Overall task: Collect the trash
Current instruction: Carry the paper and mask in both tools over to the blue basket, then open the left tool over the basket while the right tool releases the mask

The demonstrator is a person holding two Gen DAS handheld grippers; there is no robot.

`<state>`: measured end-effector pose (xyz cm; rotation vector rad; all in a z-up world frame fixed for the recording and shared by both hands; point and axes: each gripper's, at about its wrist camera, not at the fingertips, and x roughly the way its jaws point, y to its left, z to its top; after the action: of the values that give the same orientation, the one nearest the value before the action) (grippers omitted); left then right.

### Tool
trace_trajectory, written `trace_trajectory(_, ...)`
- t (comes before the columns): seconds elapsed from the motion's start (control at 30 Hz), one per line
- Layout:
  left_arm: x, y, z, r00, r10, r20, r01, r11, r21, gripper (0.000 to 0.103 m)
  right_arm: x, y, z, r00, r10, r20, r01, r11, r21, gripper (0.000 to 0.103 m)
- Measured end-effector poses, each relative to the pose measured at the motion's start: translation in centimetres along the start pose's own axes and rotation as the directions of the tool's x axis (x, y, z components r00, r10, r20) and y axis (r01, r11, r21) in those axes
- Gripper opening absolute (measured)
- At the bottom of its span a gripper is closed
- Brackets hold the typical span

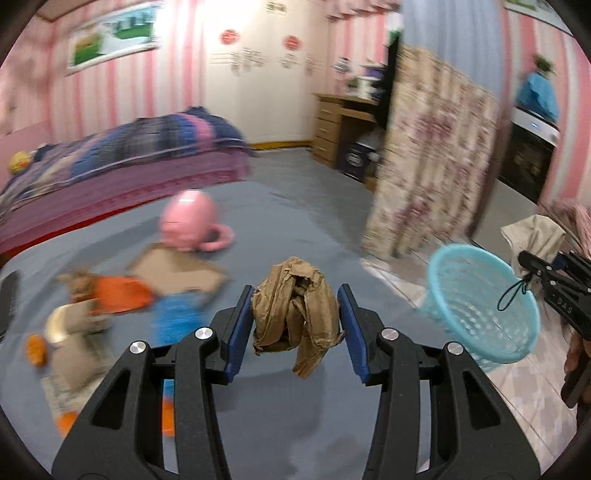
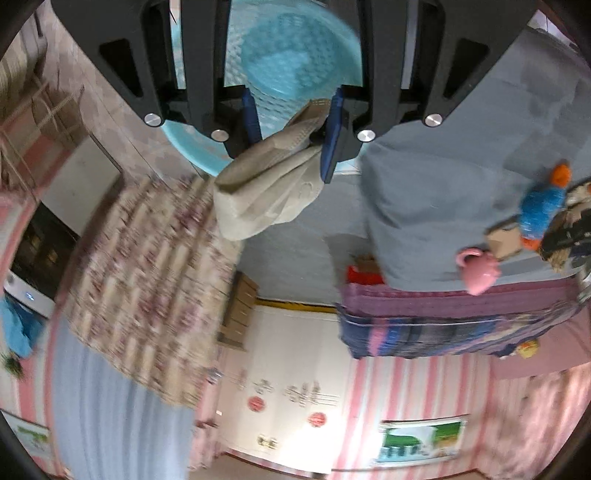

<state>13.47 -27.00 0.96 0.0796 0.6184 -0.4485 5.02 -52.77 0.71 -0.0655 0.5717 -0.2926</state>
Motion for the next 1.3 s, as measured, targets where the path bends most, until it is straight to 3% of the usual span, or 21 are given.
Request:
trace_trajectory(0.3,6.8,-9.7,0.5,0.987,-0.152,-0.054,0.156,0.985,0.074,0.045,2.4,-6.0,-3.2,0.995,-0.098,-0.035,0.102,0.989,0.107,0.031)
trace_trajectory(0.53,9.6,-15.9,0.2,0.974,-0.212,-0.084,0.223,0.961,0.162,0.045,3.6,-7.5,-4.7,0.992,-0.121,-0.037,0.125,0.98,0.152,0.031)
trace_trajectory(0.73,11.2,-18.9,0.6,0.968,-0.232,-0.091,0.247,0.944,0.218,0.049,4.0,-8.0,-5.4,0.991,-0.123,-0.051,0.13,0.977,0.167,0.031)
trace_trajectory(0.87,12.2,-19.4,1.2,0.967,-0.232,-0.103,0.25,0.944,0.215,0.074,4.0,-8.0,-5.6,0.991,-0.123,-0.059,0.132,0.976,0.171,0.031)
trace_trajectory(1.07,11.6,-17.3,1.9,0.982,-0.181,-0.058,0.19,0.958,0.217,0.09,4.3,-7.3,-5.9,0.99,-0.118,-0.074,0.129,0.977,0.169,0.031)
trace_trajectory(1.23,10.8,-14.2,1.8,0.99,-0.135,-0.041,0.14,0.974,0.18,0.093,5.3,-5.8,-5.4,0.991,-0.103,-0.09,0.117,0.979,0.166,0.032)
trace_trajectory(1.27,10.6,-13.6,1.7,0.991,-0.125,-0.04,0.13,0.976,0.174,0.094,5.6,-5.5,-5.3,0.99,-0.102,-0.101,0.118,0.98,0.162,0.033)
trace_trajectory(1.3,10.4,-13.0,1.7,0.993,-0.115,-0.039,0.12,0.978,0.17,0.094,5.9,-5.3,-5.3,0.988,-0.105,-0.11,0.122,0.979,0.161,0.042)
